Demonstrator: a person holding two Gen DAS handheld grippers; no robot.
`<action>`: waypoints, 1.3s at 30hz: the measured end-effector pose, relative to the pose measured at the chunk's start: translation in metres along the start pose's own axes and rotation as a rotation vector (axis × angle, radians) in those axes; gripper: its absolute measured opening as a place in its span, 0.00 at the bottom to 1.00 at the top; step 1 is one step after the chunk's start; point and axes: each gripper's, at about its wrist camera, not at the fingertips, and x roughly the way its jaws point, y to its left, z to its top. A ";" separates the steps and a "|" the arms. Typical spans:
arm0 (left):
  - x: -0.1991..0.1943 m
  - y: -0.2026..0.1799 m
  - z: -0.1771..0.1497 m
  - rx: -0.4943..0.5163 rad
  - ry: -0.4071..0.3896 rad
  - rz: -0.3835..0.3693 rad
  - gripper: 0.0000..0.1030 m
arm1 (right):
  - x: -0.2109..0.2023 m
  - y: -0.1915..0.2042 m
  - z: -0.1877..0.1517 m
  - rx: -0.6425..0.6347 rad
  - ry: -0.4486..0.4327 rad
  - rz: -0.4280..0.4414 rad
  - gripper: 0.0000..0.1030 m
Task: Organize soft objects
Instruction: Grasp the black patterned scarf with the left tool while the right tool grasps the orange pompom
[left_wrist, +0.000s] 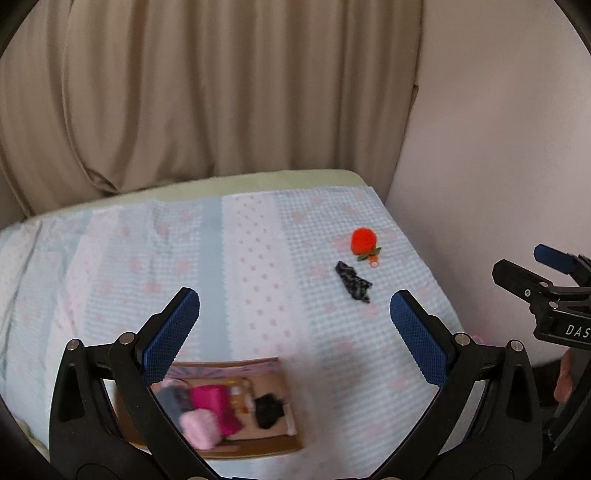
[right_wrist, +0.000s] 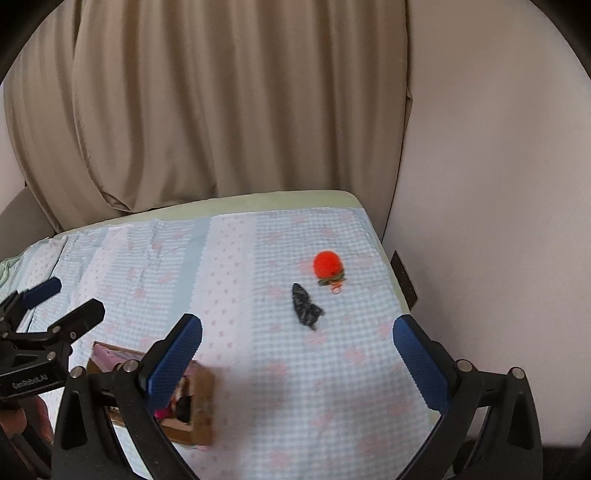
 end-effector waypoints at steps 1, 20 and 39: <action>0.009 -0.008 0.001 -0.016 0.009 0.001 1.00 | 0.005 -0.008 0.002 -0.004 0.004 0.004 1.00; 0.248 -0.089 -0.013 -0.090 0.196 -0.108 1.00 | 0.219 -0.106 0.030 -0.034 0.094 0.098 1.00; 0.459 -0.107 -0.055 -0.166 0.331 -0.144 0.76 | 0.429 -0.113 0.008 -0.010 0.182 0.199 0.86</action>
